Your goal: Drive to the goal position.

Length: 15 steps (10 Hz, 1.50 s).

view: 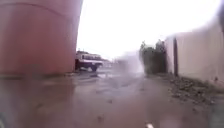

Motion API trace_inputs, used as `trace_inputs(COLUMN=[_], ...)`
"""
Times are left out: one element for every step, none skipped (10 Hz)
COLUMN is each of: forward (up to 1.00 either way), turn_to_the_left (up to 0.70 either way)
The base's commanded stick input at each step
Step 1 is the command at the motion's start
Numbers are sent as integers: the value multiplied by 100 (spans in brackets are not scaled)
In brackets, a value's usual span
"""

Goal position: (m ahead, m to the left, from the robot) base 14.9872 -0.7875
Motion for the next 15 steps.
trace_inputs(forward=[50,50,50,50,50,50,50,50,50,50,50,50,50,50,50], turn_to_the_left=[2,2,2,2,2,2,2,2,2,2,2,2,2,2,2])
